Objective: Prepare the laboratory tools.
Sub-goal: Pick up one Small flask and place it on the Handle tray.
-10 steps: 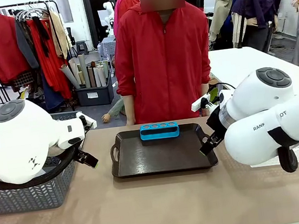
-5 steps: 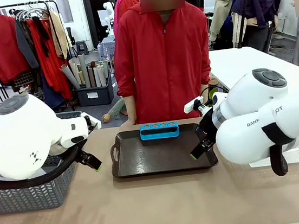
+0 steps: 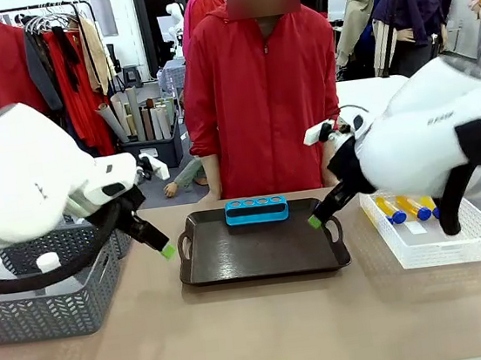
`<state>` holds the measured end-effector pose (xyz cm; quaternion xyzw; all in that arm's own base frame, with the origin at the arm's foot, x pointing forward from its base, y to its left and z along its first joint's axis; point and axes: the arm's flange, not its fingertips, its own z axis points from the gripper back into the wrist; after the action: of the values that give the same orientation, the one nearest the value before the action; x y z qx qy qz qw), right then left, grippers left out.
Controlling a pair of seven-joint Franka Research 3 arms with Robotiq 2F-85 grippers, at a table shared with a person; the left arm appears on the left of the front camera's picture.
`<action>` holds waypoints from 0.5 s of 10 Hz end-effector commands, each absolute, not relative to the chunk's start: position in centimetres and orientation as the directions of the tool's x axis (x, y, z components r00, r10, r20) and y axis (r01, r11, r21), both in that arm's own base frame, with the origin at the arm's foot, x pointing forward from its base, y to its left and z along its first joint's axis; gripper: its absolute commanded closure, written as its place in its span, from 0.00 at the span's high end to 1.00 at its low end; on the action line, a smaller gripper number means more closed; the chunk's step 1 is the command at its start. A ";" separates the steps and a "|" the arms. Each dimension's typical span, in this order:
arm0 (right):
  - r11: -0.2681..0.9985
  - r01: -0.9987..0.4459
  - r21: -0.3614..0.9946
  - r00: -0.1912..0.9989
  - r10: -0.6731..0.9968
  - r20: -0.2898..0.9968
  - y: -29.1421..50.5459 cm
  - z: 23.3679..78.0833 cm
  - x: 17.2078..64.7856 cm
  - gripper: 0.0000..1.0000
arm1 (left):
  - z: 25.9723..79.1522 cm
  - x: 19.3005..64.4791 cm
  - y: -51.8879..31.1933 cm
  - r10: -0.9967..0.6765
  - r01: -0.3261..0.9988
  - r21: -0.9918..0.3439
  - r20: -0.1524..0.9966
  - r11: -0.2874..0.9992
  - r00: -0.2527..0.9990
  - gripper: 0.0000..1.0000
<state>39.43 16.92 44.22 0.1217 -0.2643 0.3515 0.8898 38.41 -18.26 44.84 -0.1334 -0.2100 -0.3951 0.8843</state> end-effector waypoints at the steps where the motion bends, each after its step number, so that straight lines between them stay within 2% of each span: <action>1: 0.679 -0.731 0.068 0.586 0.575 0.571 14.8 45.8 40.6 1.00 | 46.7 39.1 -16.3 -0.655 0.794 -0.116 0.502 0.597 0.565 1.00; 5: 0.660 -0.748 0.064 0.534 0.543 0.648 9.8 49.3 41.8 1.00 | 52.2 39.6 -14.6 -0.658 0.821 -0.066 0.564 0.567 0.500 1.00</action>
<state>41.14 10.80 49.52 0.1495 -0.2966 0.3646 0.8699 39.20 -14.88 51.84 -0.1602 -0.2411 -0.4264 0.8570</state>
